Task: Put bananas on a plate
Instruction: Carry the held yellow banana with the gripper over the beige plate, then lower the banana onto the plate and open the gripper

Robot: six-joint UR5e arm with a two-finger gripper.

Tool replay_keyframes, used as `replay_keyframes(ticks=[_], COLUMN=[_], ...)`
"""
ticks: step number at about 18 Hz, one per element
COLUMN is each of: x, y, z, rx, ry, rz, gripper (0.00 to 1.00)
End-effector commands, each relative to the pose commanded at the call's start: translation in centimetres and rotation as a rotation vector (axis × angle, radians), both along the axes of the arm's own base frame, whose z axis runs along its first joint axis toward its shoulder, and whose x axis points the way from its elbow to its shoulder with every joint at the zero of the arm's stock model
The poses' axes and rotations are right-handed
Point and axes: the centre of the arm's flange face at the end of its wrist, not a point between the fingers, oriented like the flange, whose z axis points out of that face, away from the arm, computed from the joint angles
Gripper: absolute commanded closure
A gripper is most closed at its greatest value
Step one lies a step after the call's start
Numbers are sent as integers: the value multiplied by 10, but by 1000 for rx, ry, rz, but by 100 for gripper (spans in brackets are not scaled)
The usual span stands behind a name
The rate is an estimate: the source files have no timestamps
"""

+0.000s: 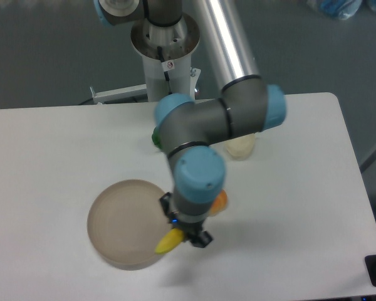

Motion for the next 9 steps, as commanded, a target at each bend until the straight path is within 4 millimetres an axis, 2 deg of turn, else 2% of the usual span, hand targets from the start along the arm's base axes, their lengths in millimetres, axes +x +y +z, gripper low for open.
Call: replay_keyframes(ticks=[4,9], x=[23,37], y=[5,7], z=[-27,-55], rx=[-44,-93], ry=[-18,-27], rz=[9,42], gripper=[85,85])
